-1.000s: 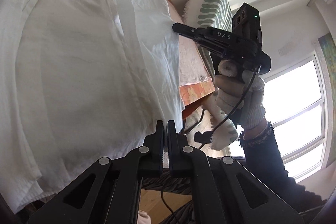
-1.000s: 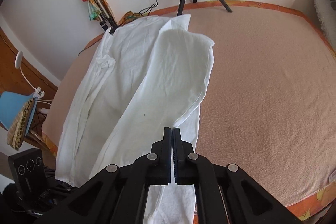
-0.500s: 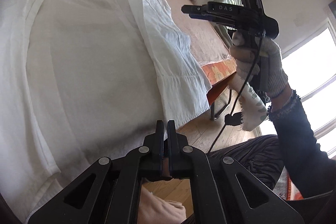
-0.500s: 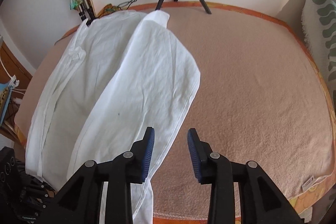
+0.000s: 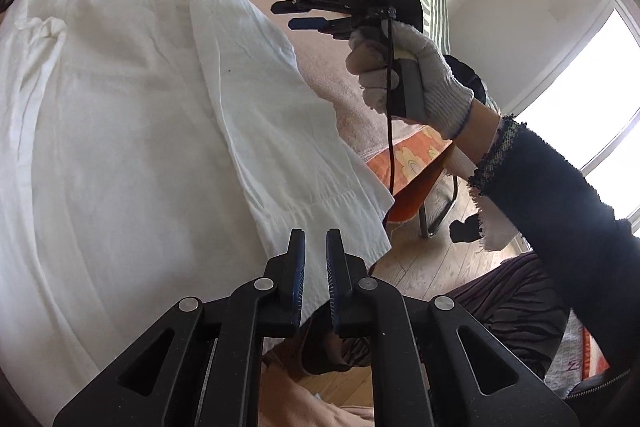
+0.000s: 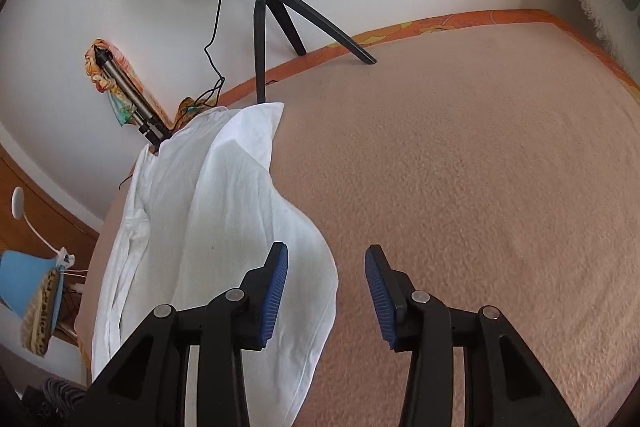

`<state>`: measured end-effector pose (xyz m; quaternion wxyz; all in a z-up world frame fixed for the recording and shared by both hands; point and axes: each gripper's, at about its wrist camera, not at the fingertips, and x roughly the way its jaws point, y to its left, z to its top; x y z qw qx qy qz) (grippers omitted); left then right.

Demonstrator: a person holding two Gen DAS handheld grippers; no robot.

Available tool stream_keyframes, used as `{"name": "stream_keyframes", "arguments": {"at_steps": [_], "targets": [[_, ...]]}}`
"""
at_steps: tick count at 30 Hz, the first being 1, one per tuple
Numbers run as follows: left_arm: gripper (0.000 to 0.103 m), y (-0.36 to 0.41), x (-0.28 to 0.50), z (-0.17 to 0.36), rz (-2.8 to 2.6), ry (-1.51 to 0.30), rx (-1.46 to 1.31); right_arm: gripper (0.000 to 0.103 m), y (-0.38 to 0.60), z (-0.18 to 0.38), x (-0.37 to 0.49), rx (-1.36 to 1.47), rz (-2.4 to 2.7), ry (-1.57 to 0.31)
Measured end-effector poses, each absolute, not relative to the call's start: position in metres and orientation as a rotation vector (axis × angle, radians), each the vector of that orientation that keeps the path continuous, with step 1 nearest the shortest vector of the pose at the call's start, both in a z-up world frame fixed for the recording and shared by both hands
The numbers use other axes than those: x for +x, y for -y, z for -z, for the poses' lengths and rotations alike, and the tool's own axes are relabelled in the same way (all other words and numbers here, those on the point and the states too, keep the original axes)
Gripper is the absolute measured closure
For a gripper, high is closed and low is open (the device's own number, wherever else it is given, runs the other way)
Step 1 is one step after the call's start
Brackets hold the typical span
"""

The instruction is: Fold small clothes

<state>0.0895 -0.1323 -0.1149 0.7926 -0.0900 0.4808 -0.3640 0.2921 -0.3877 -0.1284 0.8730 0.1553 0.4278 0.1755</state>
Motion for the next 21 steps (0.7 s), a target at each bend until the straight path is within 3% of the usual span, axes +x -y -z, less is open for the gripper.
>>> {"name": "stream_keyframes", "arguments": {"at_steps": [6,8,9,15,21], "targets": [[0.094,0.127,0.098,0.132,0.751,-1.084,-0.201,0.061,0.366,0.143,0.317,0.294,-0.434,-0.935],[0.094,0.126,0.094,0.130,0.756,-1.074,-0.192,0.082,0.360,0.145,0.320,0.301,-0.474,-0.950],[0.094,0.128,0.093,0.130,0.758,-1.070,-0.178,0.097,0.356,0.145,0.321,0.287,-0.482,-0.977],[0.094,0.121,0.096,0.128,0.780,-1.088,-0.223,0.102,0.338,0.120,0.316,0.210,-0.413,-0.997],[0.094,0.082,0.106,0.089,0.760,-0.995,-0.246,0.102,0.319,0.090,0.306,0.197,-0.367,-1.001]]}}
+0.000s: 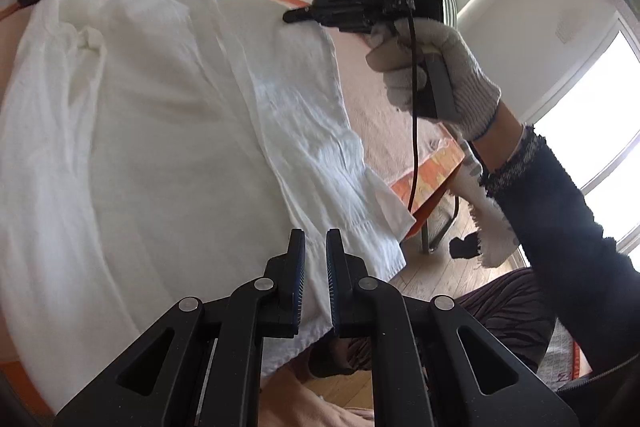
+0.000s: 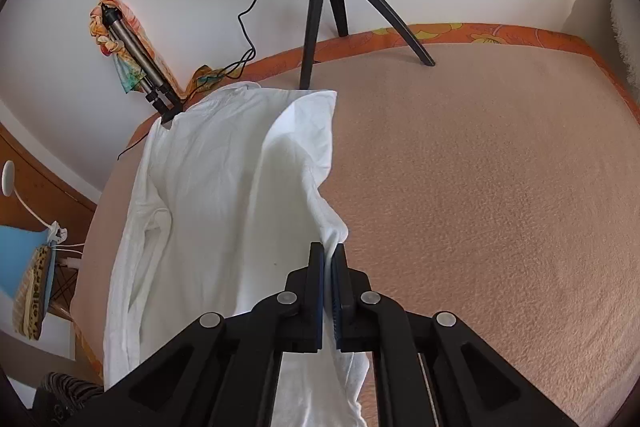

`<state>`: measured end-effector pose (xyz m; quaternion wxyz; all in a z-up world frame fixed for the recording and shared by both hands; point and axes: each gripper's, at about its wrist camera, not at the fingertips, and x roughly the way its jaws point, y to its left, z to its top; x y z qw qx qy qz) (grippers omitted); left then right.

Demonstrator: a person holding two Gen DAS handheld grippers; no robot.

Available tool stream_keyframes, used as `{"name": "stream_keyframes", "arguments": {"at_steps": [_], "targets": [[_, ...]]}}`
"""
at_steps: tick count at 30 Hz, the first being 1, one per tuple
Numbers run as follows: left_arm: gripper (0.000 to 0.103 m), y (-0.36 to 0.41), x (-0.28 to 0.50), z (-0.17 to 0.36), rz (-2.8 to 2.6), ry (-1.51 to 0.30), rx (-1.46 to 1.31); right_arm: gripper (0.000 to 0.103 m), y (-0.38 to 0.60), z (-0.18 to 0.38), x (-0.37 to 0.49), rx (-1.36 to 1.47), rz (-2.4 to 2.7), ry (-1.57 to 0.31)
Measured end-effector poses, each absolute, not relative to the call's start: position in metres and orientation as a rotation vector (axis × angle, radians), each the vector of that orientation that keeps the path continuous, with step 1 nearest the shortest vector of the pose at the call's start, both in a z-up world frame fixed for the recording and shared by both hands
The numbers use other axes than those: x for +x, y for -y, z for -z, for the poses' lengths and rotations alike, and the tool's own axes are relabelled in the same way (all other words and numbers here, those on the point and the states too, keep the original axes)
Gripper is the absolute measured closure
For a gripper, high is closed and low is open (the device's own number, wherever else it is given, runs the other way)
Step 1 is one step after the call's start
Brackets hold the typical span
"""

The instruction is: Fold small clothes

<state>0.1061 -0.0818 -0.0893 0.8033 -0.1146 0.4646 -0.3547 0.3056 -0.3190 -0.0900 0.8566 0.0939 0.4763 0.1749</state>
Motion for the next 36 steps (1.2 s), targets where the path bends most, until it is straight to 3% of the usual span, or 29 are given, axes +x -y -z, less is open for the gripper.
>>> {"name": "stream_keyframes", "arguments": {"at_steps": [11,20,21,23,24,31,36], "targets": [[0.094,-0.020,0.139,0.047,0.566,-0.779,-0.372,0.103,0.220,0.062,0.292,0.033,-0.348,-0.997],[0.094,-0.079,0.139,0.034,0.473,-0.684,-0.488,0.103,0.101,0.106,0.285,-0.138,-0.352,-1.057],[0.094,-0.080,0.140,0.035,0.465,-0.682,-0.490,0.100,0.092,0.113,0.286,-0.149,-0.358,-1.076],[0.094,-0.085,0.138,0.035,0.458,-0.685,-0.499,0.084,0.080,0.123,0.288,-0.144,-0.406,-1.132],[0.094,-0.087,0.138,0.035,0.458,-0.683,-0.501,0.070,0.079,0.123,0.286,-0.123,-0.431,-1.138],[0.094,-0.080,0.133,0.034,0.470,-0.698,-0.473,0.070,0.133,0.061,0.237,0.026,-0.570,-0.991],[0.077,-0.062,0.135,0.041,0.509,-0.755,-0.453,0.066,0.203,0.039,0.174,0.055,-0.542,-0.910]]}}
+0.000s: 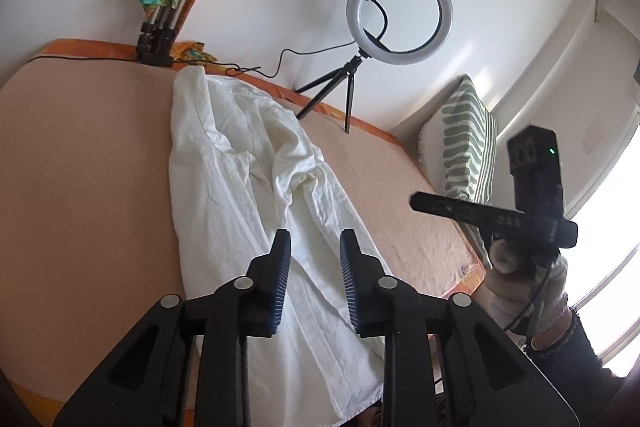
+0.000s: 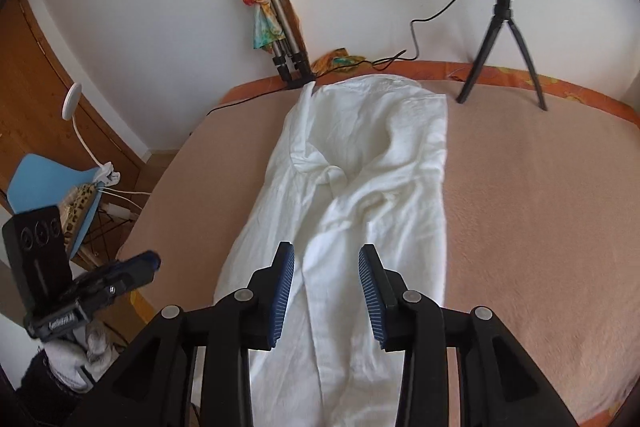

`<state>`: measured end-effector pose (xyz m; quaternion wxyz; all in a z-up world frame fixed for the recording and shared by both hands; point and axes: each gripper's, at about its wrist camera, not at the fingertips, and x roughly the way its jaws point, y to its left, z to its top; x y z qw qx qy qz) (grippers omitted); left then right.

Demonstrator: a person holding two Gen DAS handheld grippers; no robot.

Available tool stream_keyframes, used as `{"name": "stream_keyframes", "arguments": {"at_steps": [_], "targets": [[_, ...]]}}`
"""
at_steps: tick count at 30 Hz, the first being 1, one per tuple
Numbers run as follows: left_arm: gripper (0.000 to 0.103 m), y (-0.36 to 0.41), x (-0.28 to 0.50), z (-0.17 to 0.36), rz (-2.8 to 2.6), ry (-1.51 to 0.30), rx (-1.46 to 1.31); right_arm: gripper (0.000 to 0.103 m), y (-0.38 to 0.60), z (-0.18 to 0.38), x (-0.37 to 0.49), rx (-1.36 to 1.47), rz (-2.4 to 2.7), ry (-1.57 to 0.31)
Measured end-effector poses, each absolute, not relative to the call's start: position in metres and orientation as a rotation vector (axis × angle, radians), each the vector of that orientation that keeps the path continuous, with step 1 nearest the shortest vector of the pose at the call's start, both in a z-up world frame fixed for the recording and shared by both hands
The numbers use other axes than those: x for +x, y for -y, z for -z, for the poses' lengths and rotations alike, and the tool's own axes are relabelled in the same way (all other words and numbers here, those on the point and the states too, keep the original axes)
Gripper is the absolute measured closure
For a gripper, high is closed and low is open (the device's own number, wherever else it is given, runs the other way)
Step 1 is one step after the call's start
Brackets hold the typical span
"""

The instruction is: Fold small clothes

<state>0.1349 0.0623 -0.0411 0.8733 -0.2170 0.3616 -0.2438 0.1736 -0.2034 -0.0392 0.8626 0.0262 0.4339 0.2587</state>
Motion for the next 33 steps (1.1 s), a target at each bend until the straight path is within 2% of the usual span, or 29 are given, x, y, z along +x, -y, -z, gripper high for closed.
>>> {"name": "stream_keyframes", "arguments": {"at_steps": [6,11,13,17,19,24,27,29,32,33], "targets": [[0.077,-0.024,0.137,0.069,0.611,-0.890,-0.472,0.065,0.244,0.068,0.094,-0.005,-0.488,-0.916],[0.077,0.004,0.163,0.093,0.617,-1.028,-0.497,0.065,0.237,0.104,0.040,-0.108,-0.489,-0.908],[0.077,0.008,0.178,0.090,0.602,-1.022,-0.475,0.054,0.225,0.116,0.027,-0.162,-0.523,-0.906],[0.077,0.006,0.210,0.087,0.522,-1.006,-0.461,0.050,0.199,0.133,0.006,-0.348,-0.529,-0.862],[0.077,0.002,0.224,0.087,0.475,-0.992,-0.438,0.043,0.193,0.139,0.001,-0.409,-0.522,-0.838],[0.077,-0.009,0.238,0.098,0.446,-1.001,-0.500,0.043,0.189,0.152,-0.005,-0.513,-0.512,-0.808],[0.077,0.006,0.238,0.109,0.512,-1.052,-0.521,0.046,0.190,0.159,-0.013,-0.544,-0.497,-0.795],[0.076,0.021,0.239,0.116,0.542,-1.095,-0.509,0.053,0.192,0.160,-0.014,-0.540,-0.494,-0.794],[0.059,0.039,0.240,0.124,0.546,-1.127,-0.486,0.065,0.194,0.164,-0.012,-0.551,-0.486,-0.790],[0.058,0.043,0.242,0.126,0.543,-1.134,-0.486,0.073,0.195,0.164,-0.012,-0.548,-0.485,-0.797]]}}
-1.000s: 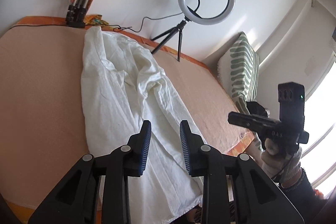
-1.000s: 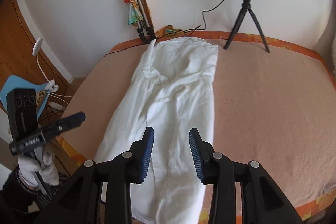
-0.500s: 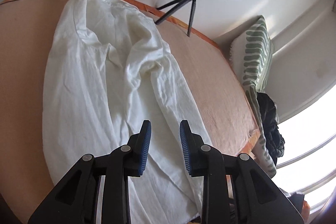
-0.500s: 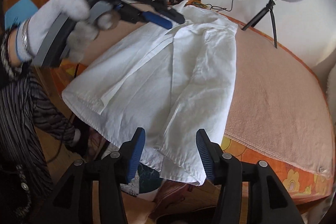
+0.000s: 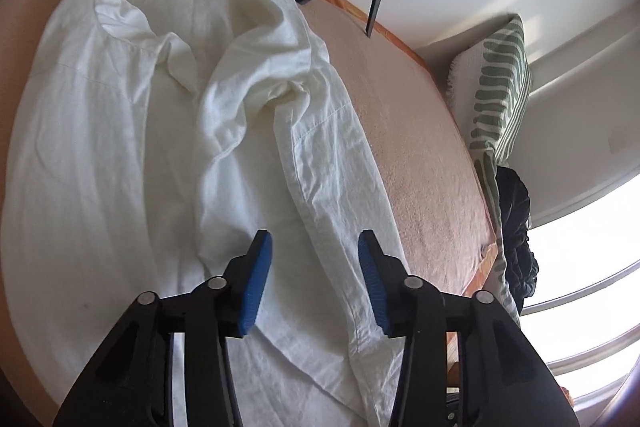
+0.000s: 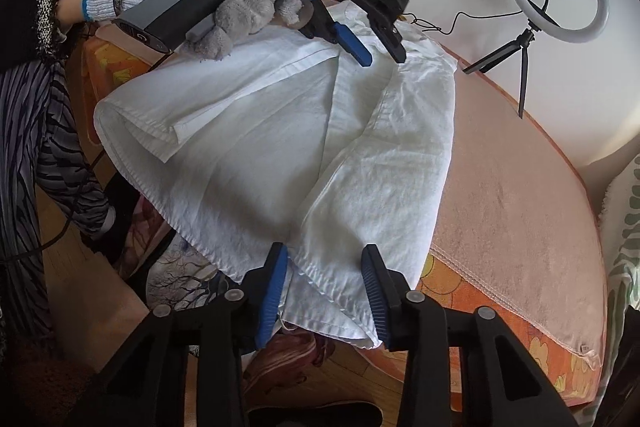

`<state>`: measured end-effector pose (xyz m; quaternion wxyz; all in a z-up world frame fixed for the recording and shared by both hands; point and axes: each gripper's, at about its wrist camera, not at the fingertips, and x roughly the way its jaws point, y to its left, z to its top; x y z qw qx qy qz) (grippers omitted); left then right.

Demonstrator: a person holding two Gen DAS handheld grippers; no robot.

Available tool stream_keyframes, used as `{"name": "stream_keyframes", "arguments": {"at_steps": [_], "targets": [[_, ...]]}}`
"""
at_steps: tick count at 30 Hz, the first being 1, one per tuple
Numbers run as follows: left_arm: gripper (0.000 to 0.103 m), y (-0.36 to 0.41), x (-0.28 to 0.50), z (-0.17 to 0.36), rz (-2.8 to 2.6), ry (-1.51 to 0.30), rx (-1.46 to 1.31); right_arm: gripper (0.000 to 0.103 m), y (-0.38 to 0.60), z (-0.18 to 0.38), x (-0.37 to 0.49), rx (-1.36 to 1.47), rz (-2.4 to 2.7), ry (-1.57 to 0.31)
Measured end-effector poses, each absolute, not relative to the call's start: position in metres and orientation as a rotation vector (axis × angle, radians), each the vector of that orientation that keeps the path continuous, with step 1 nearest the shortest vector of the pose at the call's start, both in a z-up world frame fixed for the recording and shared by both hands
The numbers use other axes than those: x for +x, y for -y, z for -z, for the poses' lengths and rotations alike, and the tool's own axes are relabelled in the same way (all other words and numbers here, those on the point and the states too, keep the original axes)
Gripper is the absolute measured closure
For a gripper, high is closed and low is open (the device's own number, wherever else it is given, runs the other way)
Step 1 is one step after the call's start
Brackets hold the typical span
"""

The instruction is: Fold small clothes

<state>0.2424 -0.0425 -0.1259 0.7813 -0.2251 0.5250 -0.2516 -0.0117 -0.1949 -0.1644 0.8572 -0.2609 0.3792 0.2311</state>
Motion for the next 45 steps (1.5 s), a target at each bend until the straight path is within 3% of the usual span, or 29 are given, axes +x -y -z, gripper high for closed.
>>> {"name": "stream_keyframes", "arguments": {"at_steps": [3,5,7,9,10,18,22,25,30,32,33,34,38,45], "targets": [[0.058,0.049,0.247,0.133,0.547,-1.139,-0.530,0.093,0.197,0.166,-0.011,-0.525,-0.494,-0.804],[0.061,0.052,0.252,0.137,0.545,-1.143,-0.575,0.099,0.196,0.164,-0.013,-0.512,-0.507,-0.797],[0.073,0.049,0.256,0.141,0.556,-1.124,-0.644,0.101,0.197,0.159,-0.015,-0.500,-0.517,-0.786],[0.099,0.041,0.258,0.144,0.527,-1.106,-0.685,0.102,0.199,0.155,-0.015,-0.473,-0.528,-0.784],[0.101,0.039,0.258,0.143,0.517,-1.095,-0.675,0.102,0.199,0.152,-0.015,-0.465,-0.527,-0.779],[0.101,0.043,0.234,0.101,0.514,-0.962,-0.453,0.103,0.212,0.124,-0.022,-0.322,-0.602,-0.756],[0.101,0.037,0.237,0.120,0.455,-1.000,-0.391,0.103,0.211,0.124,-0.017,-0.242,-0.659,-0.798],[0.101,0.042,0.239,0.139,0.458,-1.057,-0.361,0.103,0.196,0.140,-0.017,-0.357,-0.633,-0.813],[0.101,0.044,0.232,0.130,0.463,-1.046,-0.335,0.103,0.196,0.163,-0.013,-0.359,-0.701,-0.939],[0.099,0.039,0.226,0.121,0.468,-1.024,-0.347,0.095,0.206,0.151,-0.020,-0.282,-0.790,-0.913],[0.094,0.036,0.224,0.119,0.478,-1.024,-0.365,0.074,0.211,0.144,-0.025,-0.265,-0.794,-0.880],[0.092,0.033,0.222,0.117,0.485,-1.023,-0.377,0.063,0.219,0.135,-0.028,-0.250,-0.773,-0.834],[0.066,0.034,0.225,0.122,0.488,-1.042,-0.382,0.062,0.241,0.127,-0.030,-0.293,-0.649,-0.762],[0.067,0.036,0.245,0.137,0.468,-1.070,-0.528,0.059,0.212,0.159,-0.026,-0.523,-0.594,-0.739]]}}
